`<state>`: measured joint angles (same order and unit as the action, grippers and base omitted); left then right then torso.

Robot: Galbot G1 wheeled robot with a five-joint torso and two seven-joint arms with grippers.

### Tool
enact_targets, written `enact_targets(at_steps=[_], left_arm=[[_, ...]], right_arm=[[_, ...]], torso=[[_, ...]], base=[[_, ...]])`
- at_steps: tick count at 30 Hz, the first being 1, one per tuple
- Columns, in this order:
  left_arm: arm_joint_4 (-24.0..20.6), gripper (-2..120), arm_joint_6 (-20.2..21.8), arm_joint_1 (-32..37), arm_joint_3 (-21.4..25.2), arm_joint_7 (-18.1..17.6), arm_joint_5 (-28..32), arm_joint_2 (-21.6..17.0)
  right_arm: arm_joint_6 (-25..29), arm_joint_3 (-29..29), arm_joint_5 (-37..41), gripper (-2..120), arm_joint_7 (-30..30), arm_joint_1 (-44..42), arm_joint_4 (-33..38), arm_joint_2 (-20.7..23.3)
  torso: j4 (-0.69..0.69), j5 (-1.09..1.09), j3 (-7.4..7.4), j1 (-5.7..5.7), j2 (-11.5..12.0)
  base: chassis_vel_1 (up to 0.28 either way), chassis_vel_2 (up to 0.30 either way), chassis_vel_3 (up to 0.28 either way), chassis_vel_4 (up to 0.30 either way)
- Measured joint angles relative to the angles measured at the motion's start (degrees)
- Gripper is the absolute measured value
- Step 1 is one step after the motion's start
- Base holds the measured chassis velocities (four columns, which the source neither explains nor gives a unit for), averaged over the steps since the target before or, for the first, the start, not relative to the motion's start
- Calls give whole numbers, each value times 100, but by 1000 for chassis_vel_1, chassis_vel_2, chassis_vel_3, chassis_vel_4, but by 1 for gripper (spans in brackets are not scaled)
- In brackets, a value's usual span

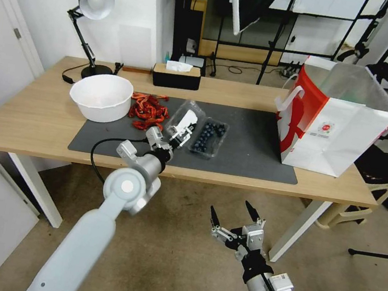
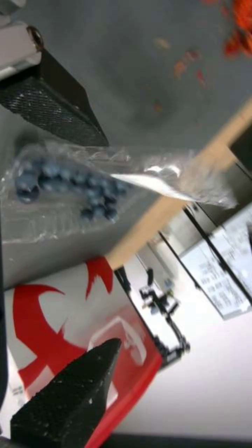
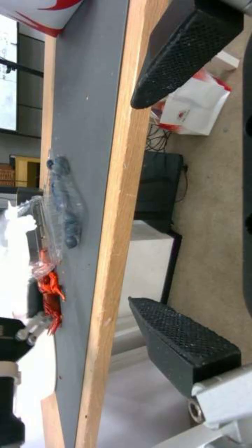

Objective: Close the takeout container lid, then place the container into the takeout bag.

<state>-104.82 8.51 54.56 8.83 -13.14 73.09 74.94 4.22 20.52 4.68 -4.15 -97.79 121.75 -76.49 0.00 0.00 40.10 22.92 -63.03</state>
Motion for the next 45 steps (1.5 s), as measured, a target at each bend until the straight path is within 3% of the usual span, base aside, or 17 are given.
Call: enact_targets(at_steps=[12, 23, 37, 40, 45], left_arm=[[-102, 100, -231, 11, -235, 943, -395, -38], [169, 100, 53, -284, -601, 1149, -360, -2], [371, 100, 605, -582, -539, 604, 707, 109], [400, 94, 915, -683, -441, -95, 1237, 137], [418, 79, 1035, -731, -492, -499, 1151, 104]], right_arm=[[48, 5, -92, 100, -16, -107, 53, -89], [57, 24, -136, 100, -27, -171, 92, -142], [68, 28, -162, 100, -33, -182, 89, -198], [70, 37, -162, 100, -38, -183, 81, -216], [66, 57, -140, 100, -68, -178, 94, -249]], torso=[[1, 0, 0, 0, 0], [0, 0, 0, 0, 1], [0, 0, 0, 0, 1], [1, 0, 0, 0, 1], [1, 0, 0, 0, 1]], base=[[0, 0, 0, 0], [0, 0, 0, 0], [0, 0, 0, 0], [0, 0, 0, 0], [0, 0, 0, 0]])
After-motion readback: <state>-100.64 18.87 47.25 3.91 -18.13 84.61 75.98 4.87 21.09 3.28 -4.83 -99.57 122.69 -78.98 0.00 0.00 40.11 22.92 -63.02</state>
